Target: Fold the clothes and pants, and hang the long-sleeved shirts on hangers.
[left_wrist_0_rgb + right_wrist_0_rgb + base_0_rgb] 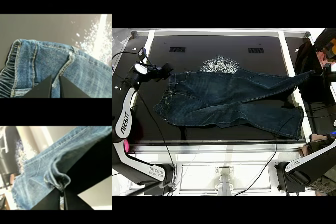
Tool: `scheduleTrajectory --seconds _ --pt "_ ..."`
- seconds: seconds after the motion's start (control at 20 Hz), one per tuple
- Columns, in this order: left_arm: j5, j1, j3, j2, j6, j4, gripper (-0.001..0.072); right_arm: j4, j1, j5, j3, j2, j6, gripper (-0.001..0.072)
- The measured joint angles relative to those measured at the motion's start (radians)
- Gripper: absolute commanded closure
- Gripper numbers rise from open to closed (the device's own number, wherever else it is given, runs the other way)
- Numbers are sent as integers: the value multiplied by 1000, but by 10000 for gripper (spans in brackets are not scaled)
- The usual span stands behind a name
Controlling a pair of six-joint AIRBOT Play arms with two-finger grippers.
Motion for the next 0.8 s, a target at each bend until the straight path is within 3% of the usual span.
scheduleTrajectory --seconds 0.25,0.3,0.4,0.45,0.7,0.75,0.8 --pt "0 0 0 0 0 0 560 -303 0 72 -61 1 60 686" --pt "0 0 0 0 0 0 560 -367 0 85 -68 0 68 634" --pt "0 0 0 0 0 0 558 -472 0 89 -76 -3 79 252" --pt "0 0 0 0 0 0 554 -505 0 86 -79 -4 80 221" --pt "0 2 0 0 0 0 561 -494 0 84 -83 -5 76 241" --pt "-2 3 0 0 0 0 577 -472 0 85 -84 -5 70 297" --pt "-3 7 0 0 0 0 649 -449 0 89 -84 -5 64 413"
